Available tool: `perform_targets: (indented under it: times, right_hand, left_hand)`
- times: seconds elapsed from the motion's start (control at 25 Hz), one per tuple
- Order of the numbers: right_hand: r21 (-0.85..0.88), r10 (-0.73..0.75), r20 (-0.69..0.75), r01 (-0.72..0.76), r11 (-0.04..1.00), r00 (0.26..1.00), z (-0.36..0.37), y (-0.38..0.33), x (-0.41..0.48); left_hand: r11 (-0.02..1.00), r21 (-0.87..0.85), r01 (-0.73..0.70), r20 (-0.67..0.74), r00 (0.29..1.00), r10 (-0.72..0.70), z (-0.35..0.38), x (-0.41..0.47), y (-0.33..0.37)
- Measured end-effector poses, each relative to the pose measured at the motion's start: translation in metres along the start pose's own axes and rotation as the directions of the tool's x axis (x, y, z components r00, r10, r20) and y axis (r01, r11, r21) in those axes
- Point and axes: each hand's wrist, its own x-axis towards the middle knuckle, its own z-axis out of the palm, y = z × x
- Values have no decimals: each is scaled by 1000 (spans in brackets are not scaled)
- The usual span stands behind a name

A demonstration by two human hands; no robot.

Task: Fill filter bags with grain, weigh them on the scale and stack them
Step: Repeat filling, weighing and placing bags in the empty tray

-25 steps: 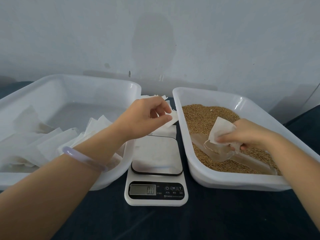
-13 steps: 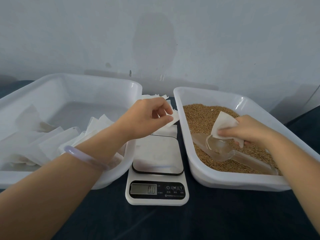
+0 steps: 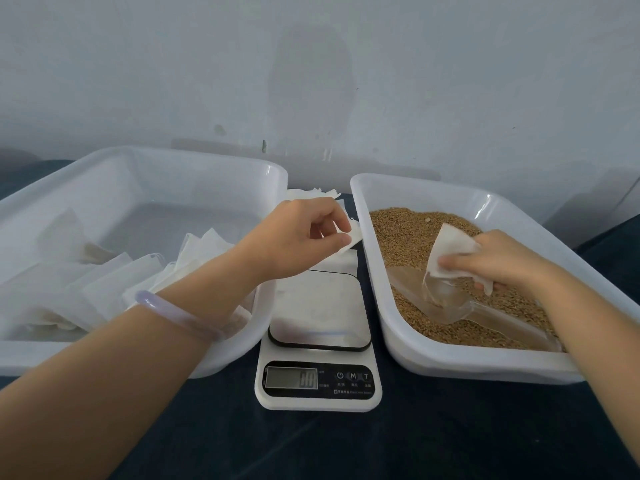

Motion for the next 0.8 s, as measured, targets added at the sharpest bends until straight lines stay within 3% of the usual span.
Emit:
perform_targets:
  times: [0.2,0.4,0.56,0.68,0.8]
  right_hand:
    - [72,-53,101,46,996,993,4,0,-2]
    - [65,-41,-23,42,997,999,1,-5,-1]
    - [103,-34,-32,37,994,999,-2,-5,1]
    - [325,-56,56,35,945,997,-2,-3,-3]
    - [624,-123,121,21,781,985,-2,-4,-8]
  left_hand:
    - [1000,6,-4,-1,1000,4,0,0,0]
    - [1000,7,-5,6,1000,5,0,-1,0]
    - [1000,13,-11,12,1000,11,0,-1,0]
    - [1000,20,-4,13,1000,4,0,-1,0]
    - [1000,18,-4,1,1000,4,0,-1,1]
